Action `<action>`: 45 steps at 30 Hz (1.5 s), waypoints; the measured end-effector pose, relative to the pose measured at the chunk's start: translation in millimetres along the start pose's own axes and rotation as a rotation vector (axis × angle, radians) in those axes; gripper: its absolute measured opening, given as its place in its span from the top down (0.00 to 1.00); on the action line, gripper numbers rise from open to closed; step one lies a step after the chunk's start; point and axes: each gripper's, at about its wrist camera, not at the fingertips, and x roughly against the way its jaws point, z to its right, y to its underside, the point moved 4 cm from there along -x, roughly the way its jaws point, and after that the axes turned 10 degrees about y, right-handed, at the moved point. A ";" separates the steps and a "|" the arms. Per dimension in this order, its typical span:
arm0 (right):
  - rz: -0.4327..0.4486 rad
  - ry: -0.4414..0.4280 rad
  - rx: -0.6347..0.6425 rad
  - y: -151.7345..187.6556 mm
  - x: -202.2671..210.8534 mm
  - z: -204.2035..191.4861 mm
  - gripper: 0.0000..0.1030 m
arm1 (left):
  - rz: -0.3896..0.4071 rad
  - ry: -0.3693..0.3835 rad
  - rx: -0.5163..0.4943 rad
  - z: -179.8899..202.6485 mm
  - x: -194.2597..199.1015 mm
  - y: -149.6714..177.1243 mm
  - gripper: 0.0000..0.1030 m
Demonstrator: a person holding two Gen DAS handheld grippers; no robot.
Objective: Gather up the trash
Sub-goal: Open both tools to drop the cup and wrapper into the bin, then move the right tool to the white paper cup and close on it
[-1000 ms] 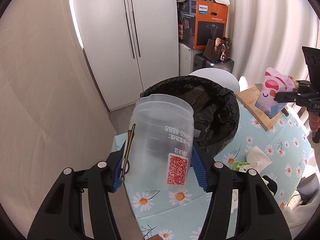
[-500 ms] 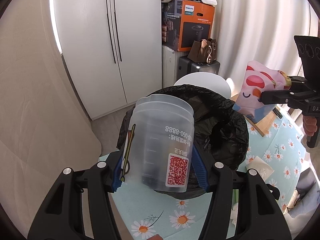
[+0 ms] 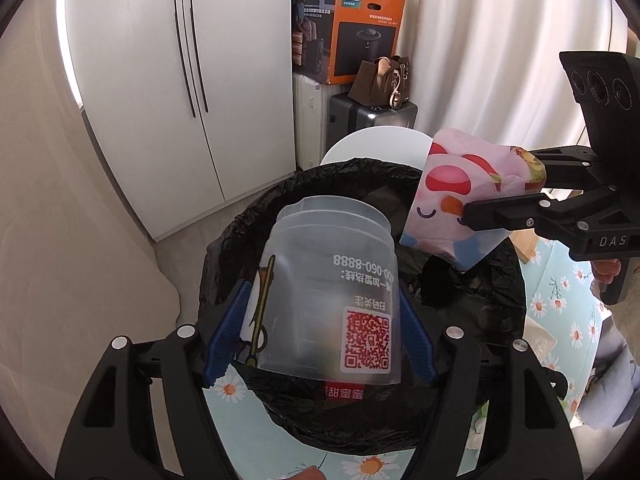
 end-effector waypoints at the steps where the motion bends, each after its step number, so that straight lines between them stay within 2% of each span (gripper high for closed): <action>1: -0.008 0.017 -0.002 -0.5 -3.2 1.8 0.61 | -0.005 0.005 0.002 -0.2 -0.6 0.5 0.04; 2: -0.008 0.036 0.002 0.3 -3.5 3.4 0.50 | -0.002 0.002 0.002 -1.0 0.4 1.9 0.06; 5: 0.011 0.075 -0.013 3.4 0.5 10.8 0.33 | -0.007 -0.049 -0.002 -5.2 5.7 8.0 0.06; 10: 0.029 0.111 -0.040 10.5 11.1 25.5 0.26 | 0.007 -0.130 0.011 -6.5 26.8 19.2 0.06; 14: 0.035 0.106 -0.045 20.2 23.7 32.4 0.18 | 0.024 -0.214 0.040 3.6 44.0 30.3 0.06; 18: 0.034 0.088 -0.011 29.7 37.8 32.4 0.18 | 0.036 -0.264 0.101 18.5 59.0 43.7 0.06; 26: 0.030 0.089 0.042 52.0 63.9 39.4 0.15 | 0.043 -0.292 0.196 49.6 75.6 70.6 0.06; 45: -0.070 0.048 0.038 131.6 86.2 86.5 0.15 | 0.012 -0.362 0.290 133.1 64.0 114.9 0.06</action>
